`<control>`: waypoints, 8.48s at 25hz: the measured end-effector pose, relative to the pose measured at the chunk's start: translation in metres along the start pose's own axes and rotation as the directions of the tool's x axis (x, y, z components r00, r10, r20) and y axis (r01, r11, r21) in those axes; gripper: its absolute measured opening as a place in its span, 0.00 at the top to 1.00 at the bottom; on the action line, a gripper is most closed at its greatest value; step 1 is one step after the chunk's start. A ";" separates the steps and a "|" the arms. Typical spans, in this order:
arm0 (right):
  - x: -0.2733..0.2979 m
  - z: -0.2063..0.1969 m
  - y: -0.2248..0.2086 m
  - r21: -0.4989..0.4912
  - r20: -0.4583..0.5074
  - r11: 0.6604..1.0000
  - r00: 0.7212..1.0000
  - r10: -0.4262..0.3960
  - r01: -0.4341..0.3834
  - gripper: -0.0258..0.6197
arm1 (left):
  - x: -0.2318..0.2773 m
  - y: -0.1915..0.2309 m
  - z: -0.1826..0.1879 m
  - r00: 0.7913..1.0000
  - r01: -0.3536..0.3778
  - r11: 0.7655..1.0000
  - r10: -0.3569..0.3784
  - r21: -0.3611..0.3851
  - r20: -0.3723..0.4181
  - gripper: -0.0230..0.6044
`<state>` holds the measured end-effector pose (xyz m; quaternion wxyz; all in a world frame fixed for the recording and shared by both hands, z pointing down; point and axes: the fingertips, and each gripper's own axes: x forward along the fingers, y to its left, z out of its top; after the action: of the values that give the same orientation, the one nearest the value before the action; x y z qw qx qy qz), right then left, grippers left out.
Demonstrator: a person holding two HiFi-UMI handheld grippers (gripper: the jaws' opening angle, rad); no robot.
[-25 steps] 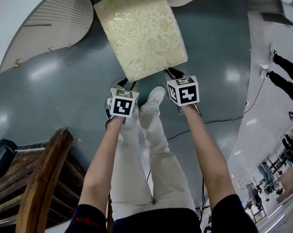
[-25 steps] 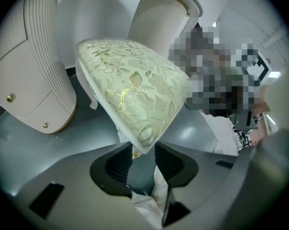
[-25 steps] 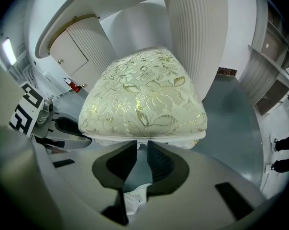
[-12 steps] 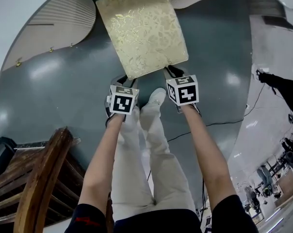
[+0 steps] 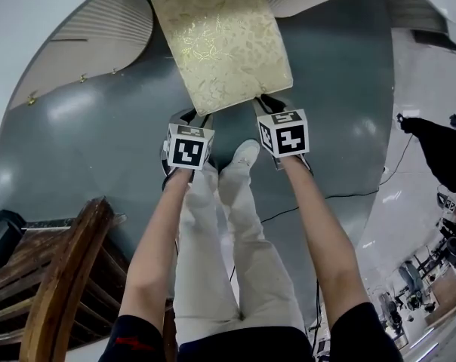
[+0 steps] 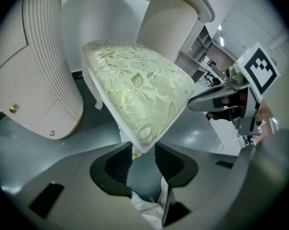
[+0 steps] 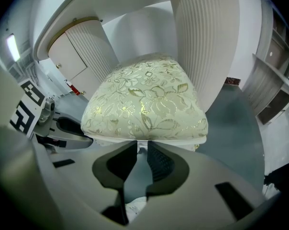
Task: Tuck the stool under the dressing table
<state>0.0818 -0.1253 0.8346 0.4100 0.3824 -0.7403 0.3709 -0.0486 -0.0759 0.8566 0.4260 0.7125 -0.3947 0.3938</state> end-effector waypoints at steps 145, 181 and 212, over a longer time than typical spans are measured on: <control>-0.088 0.141 0.017 0.055 0.319 0.996 0.947 0.049 -0.070 0.93 | -0.097 0.005 0.150 0.948 -0.013 0.998 0.031 -0.058 0.316 0.94; -0.387 0.202 0.092 -0.106 0.596 0.989 0.789 0.148 -0.105 0.93 | -0.380 -0.150 0.241 0.780 -0.034 0.991 -0.053 0.127 0.623 0.94; -0.583 0.168 0.220 -0.168 0.772 0.984 0.613 0.167 -0.057 0.93 | -0.587 -0.254 0.171 0.600 -0.001 0.976 -0.176 0.220 0.781 0.94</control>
<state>0.0530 -0.0222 0.1981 0.0459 0.4320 -0.8891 0.1444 -0.0043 -0.0167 0.1988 0.1519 0.8700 -0.4662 0.0512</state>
